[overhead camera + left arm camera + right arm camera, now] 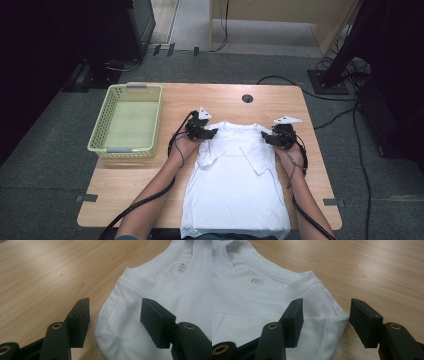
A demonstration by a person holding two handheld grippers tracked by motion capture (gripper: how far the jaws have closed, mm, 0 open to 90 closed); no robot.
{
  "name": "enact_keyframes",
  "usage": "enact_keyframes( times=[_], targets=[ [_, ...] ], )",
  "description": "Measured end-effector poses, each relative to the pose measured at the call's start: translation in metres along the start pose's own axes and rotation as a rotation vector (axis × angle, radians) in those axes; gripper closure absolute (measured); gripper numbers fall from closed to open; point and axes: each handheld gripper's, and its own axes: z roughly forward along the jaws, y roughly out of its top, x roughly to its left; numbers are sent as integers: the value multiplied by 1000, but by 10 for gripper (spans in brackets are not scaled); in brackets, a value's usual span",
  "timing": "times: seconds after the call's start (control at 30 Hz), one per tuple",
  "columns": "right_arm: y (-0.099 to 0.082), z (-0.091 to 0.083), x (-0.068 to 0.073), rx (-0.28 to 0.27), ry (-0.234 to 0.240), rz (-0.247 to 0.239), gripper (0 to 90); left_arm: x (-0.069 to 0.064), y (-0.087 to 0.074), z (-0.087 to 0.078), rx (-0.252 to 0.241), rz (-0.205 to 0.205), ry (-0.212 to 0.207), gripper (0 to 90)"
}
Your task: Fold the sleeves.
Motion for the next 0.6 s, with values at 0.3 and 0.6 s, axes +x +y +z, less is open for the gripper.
enact_keyframes(
  times=[0.3,0.6],
  targets=[
    [0,3,1,-44,10,-19,419,4,2,3,14,-30,2,410],
    [2,6,-2,-29,52,8,451,7,5,7,30,-71,-55,411]
  ],
)
